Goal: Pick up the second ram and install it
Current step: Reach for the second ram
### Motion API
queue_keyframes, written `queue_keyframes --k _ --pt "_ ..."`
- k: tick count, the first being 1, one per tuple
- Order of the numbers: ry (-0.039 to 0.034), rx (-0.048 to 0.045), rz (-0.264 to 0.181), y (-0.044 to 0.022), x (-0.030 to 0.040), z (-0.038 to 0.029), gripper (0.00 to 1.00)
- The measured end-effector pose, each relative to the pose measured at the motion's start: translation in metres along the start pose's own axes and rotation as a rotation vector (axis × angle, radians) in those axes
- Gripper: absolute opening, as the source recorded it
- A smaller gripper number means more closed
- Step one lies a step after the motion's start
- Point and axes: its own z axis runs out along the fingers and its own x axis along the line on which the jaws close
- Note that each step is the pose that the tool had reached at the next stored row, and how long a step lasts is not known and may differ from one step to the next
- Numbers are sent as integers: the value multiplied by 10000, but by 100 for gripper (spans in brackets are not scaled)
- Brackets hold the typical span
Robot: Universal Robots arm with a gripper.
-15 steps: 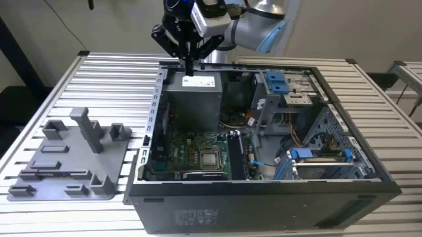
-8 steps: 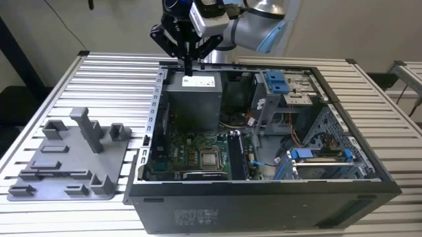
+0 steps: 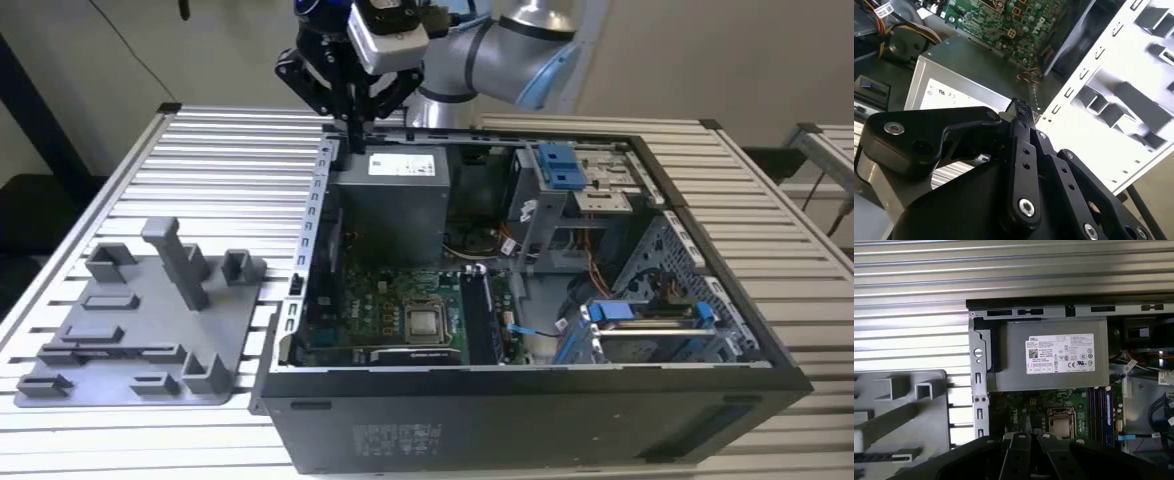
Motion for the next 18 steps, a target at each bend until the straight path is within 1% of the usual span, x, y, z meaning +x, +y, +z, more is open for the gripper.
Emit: queue_keyframes --k 7,13,18 --pt "1 -2 -21 -15 223 -4 11" --pt "3 -3 -57 -33 465 -6 11" --pt "6 -5 -129 -51 639 -4 11"
